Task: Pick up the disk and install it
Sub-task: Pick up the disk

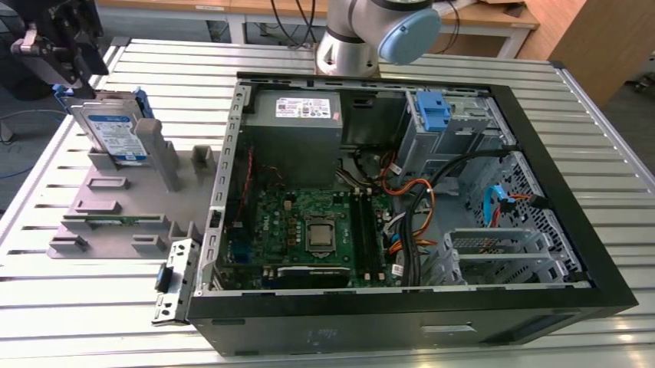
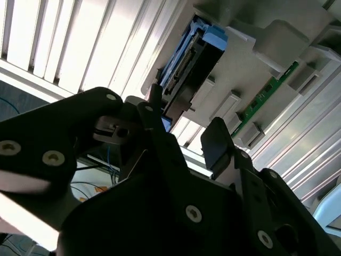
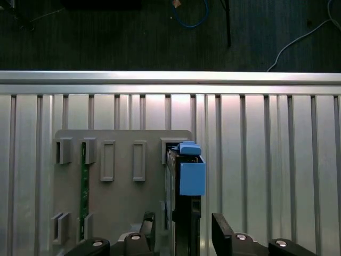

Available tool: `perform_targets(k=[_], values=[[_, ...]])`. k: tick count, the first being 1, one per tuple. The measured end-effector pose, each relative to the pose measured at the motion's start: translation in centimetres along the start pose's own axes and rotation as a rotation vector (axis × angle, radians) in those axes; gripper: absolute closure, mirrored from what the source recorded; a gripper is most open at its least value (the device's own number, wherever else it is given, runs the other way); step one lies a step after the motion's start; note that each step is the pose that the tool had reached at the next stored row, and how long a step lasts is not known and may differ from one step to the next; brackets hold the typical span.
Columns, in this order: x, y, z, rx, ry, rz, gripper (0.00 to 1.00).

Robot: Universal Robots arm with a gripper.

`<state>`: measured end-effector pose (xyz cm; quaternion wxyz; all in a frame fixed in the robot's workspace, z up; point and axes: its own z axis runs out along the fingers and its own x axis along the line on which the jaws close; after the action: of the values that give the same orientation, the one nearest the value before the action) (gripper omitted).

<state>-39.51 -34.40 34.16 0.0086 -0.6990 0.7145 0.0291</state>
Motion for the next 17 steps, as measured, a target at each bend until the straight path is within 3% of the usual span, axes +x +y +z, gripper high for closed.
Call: perform_targets(k=[1,3,11,17], values=[[0.0,0.0,0.0,0.0,0.0,0.0,0.47],[0.0,0.0,0.0,0.0,0.0,0.0,0.35],[0.0,-0.01,0.1,0.0012,-0.0007,0.021,0.35],[0.04,-0.02,0.84,0.0076,-0.0009,0.023,0.35]])
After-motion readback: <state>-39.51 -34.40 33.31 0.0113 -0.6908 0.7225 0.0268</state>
